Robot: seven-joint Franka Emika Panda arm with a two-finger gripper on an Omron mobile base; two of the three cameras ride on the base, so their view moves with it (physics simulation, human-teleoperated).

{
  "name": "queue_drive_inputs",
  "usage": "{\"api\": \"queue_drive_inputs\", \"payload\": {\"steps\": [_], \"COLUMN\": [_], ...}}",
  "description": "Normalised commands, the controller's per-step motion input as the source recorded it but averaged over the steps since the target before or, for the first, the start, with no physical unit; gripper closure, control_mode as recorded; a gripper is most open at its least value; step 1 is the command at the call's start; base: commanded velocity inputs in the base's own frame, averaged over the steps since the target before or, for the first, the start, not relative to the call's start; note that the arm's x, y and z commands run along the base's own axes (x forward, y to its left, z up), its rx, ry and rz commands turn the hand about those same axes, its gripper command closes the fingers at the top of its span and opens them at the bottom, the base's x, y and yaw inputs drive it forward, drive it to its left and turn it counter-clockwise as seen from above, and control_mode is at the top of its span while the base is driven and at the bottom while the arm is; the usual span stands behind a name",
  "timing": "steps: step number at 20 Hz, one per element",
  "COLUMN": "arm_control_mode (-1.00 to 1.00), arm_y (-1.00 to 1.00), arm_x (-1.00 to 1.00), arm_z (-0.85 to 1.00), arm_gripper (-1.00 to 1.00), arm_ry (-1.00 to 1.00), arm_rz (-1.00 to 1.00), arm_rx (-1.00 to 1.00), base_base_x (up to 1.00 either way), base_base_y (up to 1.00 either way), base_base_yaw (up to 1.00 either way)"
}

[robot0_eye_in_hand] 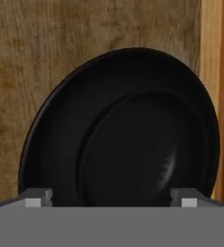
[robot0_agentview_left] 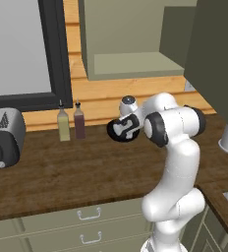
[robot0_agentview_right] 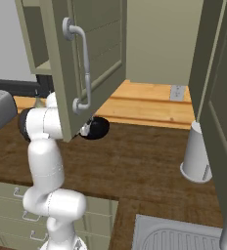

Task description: Pick up the bowls on the counter and stack them on top of one another in the open cabinet. Place the smaller bowl on top of the larger bowl.

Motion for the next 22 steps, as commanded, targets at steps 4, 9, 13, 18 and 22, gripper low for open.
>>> {"api": "queue_drive_inputs", "payload": {"steps": [4,9,13,18,22], "arm_control_mode": [-1.0,-1.0,-1.0,-1.0,-1.0], "arm_y": [0.0,0.0,0.0,0.0,0.0], "arm_x": [-0.69,-0.11,0.08,0.3,0.34], "arm_z": [0.01,-0.06,-0.19,-0.33,-0.13], "arm_gripper": [-1.0,-1.0,-1.0,-1.0,-1.0], "arm_ry": [-0.01,-0.04,-0.12,-0.1,-0.17], "arm_rz": [0.05,0.03,0.06,0.07,0.0], "arm_rx": [0.09,0.02,0.0,0.0,0.0], "base_base_x": [0.0,0.0,0.0,0.0,0.0], "base_base_y": [0.0,0.0,0.0,0.0,0.0], "base_base_yaw": [0.0,0.0,0.0,0.0,0.0]}}
